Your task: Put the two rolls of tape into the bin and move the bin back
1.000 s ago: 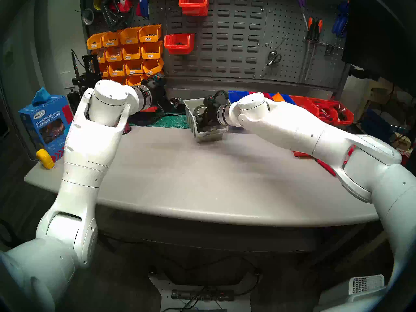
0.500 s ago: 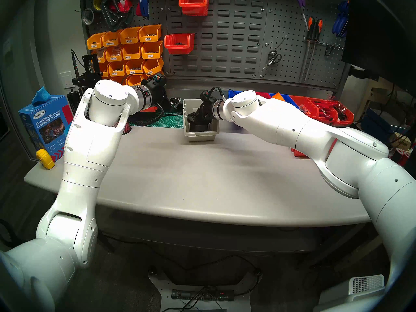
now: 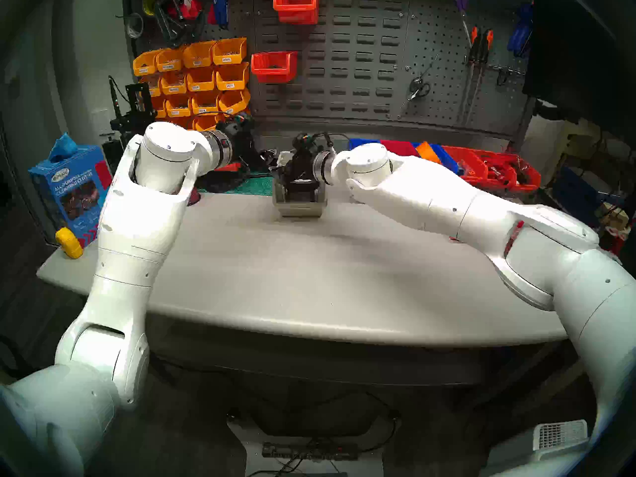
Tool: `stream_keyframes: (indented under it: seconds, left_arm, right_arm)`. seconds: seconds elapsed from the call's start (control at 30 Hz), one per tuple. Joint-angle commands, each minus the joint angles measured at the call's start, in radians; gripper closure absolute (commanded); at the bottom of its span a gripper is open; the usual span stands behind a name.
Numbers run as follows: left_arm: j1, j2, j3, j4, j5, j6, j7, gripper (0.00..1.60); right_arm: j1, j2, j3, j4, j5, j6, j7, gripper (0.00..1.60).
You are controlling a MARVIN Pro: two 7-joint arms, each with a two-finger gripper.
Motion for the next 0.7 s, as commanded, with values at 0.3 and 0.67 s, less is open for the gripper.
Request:
stream_keyframes:
  seconds: [0.3, 0.67]
  left_arm:
    - [-0.013, 0.002, -0.005, -0.011, 0.000, 0.002, 0.001, 0.00]
    - [-0.022, -0.008, 0.016, -0.021, 0.019, 0.002, 0.016, 0.00]
  right_arm:
    - [0.013, 0.030, 0.011, -0.038, -0.008, -0.009, -0.035, 0.00]
    - [0.000, 0.075, 0.019, -0.082, -0.001, -0.021, -0.058, 0.00]
